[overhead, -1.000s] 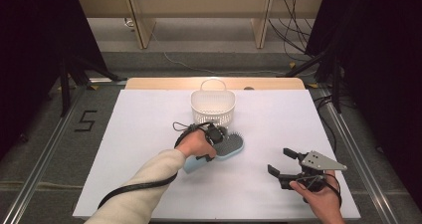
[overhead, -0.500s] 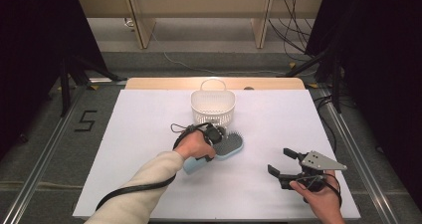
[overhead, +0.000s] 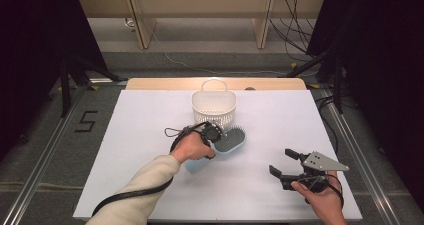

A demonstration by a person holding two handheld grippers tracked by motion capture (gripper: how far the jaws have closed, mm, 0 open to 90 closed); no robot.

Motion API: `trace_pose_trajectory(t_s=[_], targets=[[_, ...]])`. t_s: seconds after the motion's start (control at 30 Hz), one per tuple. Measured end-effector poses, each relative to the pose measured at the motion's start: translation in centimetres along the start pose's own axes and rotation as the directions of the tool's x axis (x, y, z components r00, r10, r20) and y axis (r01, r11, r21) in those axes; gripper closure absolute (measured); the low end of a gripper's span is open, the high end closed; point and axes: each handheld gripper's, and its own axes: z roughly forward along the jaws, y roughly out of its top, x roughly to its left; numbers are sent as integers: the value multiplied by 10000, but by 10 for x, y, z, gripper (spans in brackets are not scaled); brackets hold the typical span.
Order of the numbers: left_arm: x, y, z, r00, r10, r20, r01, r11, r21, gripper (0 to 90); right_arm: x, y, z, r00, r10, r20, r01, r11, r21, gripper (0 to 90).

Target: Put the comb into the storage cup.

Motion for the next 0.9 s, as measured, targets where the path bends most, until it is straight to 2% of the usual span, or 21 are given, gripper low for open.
trace_pose_trajectory(t_s=[0.13, 0.23, 0.33, 0.5, 0.57, 0.63, 0.73, 0.9], targets=[[-1, -5, -8, 9998, -176, -104, 166, 9960, -881, 699, 0, 0, 0, 10000, 14, -25, -14, 10000, -5, 158], [-2, -10, -14, 9993, -268, -272, 220, 9866, -1617, 699, 0, 0, 0, 10000, -10, -27, 10, 10000, -18, 158], [-3, -17, -19, 9982, -422, -421, 306, 9690, -2453, 699, 0, 0, 0, 10000, -12, -14, 12, 10000, -17, 158], [-4, -28, -23, 9964, -635, -561, 410, 9406, -3371, 699, 0, 0, 0, 10000, -39, -14, 39, 10000, 43, 158], [-6, -31, -24, 9956, -776, -529, 523, 9260, -3739, 699, 1, 0, 0, 10000, -24, -16, 24, 10000, 5, 158], [-6, -33, -24, 9953, -788, -568, 503, 9184, -3925, 699, 0, 0, 0, 10000, -44, 1, 44, 10000, 62, 158], [-6, -32, -25, 9962, -729, -469, 486, 9175, -3947, 699, 0, 0, 0, 10000, -53, 16, 53, 10000, 44, 158], [-8, -31, -25, 9963, -747, -434, 496, 9058, -4208, 699, 0, 0, 0, 10000, -3, 5, 3, 10000, 25, 158]])
